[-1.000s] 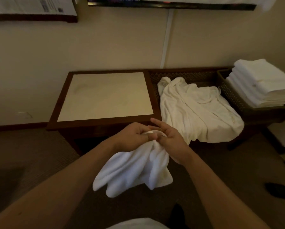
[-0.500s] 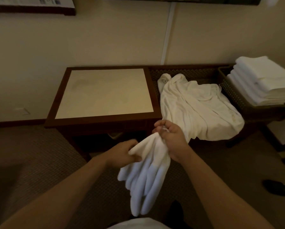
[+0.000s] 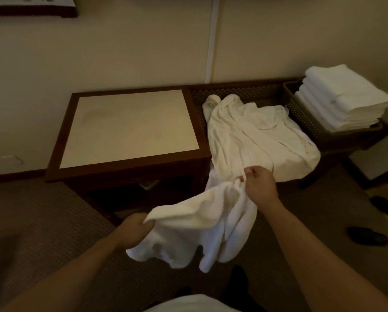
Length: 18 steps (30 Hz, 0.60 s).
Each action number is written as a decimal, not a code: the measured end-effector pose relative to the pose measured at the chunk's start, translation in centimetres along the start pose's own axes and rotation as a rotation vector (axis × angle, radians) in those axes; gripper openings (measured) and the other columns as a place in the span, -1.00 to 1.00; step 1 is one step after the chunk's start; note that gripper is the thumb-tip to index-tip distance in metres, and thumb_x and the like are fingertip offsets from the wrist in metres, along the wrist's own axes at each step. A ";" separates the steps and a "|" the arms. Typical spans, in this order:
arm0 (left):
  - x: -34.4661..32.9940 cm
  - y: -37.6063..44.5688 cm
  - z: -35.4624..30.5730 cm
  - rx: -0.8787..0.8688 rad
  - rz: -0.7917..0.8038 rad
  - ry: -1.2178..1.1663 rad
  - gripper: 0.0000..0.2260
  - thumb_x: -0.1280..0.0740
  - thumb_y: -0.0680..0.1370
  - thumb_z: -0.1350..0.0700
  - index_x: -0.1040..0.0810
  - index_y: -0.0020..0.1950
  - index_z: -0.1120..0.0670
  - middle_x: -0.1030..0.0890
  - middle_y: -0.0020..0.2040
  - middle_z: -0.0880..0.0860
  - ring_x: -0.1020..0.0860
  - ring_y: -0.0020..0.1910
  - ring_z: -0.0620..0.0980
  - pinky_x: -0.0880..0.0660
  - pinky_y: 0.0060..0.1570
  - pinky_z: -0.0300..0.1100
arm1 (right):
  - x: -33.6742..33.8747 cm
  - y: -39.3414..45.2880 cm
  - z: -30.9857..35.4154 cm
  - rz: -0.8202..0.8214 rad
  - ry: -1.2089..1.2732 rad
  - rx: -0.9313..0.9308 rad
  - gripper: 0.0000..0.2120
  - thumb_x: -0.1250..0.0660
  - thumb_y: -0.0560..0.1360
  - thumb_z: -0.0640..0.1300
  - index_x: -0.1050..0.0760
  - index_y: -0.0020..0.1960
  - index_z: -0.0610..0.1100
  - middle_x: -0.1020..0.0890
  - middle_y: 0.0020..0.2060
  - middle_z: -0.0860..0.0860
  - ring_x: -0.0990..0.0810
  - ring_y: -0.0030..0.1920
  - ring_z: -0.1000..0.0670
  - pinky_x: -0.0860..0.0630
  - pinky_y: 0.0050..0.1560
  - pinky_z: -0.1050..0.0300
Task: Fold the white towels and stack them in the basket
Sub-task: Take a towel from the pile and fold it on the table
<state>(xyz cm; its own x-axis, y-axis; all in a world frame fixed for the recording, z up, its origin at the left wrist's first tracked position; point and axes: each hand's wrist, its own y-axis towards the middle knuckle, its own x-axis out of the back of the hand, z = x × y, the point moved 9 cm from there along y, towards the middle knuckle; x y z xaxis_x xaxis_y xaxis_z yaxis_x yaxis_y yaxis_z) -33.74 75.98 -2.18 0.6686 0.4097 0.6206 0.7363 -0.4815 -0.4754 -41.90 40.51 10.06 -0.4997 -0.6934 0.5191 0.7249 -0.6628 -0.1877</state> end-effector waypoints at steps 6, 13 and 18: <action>-1.6 -0.5 -9.2 0.056 -0.027 -0.597 -0.70 -0.34 0.62 0.08 -0.41 0.33 -0.08 -0.50 0.19 -0.01 -0.54 0.11 -0.01 -0.54 -0.11 -0.14 | -6.1 -2.7 -5.0 0.096 0.267 -0.347 -0.71 -0.33 0.60 -0.19 -0.51 0.31 -0.21 -0.63 0.13 -0.12 -0.60 0.12 -0.11 -0.59 0.17 -0.07; -1.3 -1.1 -12.0 -0.021 -0.091 -0.753 -0.84 -0.37 0.62 0.07 -0.61 0.17 -0.12 -0.59 0.13 -0.02 -0.58 0.12 0.04 -0.60 0.06 -0.01 | -7.0 -5.1 -5.2 0.130 0.260 -0.283 -0.65 -0.43 0.55 -0.20 -0.51 0.32 -0.16 -0.60 0.07 0.03 -0.55 0.02 0.10 -0.54 0.15 0.04; -2.0 -1.7 -10.7 0.043 -0.058 -0.974 -0.83 -0.33 0.63 0.20 -0.63 0.18 0.07 -0.65 0.11 0.16 -0.61 0.17 0.18 -0.61 0.09 0.02 | -6.0 -7.2 -2.7 0.058 0.276 -0.045 -0.61 -0.35 0.59 -0.27 -0.43 0.35 0.00 -0.66 0.06 0.11 -0.63 0.09 0.14 -0.59 0.19 0.05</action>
<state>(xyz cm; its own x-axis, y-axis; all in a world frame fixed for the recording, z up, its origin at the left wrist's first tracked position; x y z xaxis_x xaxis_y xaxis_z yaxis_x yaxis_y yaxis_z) -37.40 67.71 4.07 0.4104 0.9020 -0.1342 0.7608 -0.4199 -0.4949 -45.37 48.65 6.10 -0.5727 -0.7770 0.2611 0.7373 -0.6275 -0.2500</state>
